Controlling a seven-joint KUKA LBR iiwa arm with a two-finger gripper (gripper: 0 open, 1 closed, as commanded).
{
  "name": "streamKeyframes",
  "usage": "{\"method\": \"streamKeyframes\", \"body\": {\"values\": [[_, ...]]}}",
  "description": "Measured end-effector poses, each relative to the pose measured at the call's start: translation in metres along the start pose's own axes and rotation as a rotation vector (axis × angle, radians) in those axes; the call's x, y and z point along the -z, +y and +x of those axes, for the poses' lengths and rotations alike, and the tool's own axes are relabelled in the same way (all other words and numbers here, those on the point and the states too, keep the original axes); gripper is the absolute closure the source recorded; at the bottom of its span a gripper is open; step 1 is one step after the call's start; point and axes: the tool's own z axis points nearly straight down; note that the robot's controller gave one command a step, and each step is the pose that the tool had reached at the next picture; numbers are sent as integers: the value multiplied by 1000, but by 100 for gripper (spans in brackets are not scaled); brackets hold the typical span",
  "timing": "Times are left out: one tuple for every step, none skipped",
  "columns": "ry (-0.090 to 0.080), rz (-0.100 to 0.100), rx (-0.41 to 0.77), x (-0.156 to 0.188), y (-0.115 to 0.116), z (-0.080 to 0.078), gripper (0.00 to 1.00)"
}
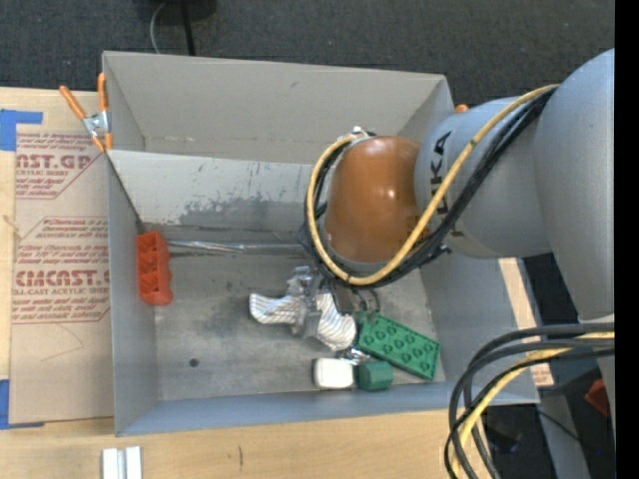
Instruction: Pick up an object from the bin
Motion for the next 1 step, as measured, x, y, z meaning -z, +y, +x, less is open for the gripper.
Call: {"method": "streamKeyframes", "body": {"values": [[0, 0, 0, 8, 0, 0, 100]]}}
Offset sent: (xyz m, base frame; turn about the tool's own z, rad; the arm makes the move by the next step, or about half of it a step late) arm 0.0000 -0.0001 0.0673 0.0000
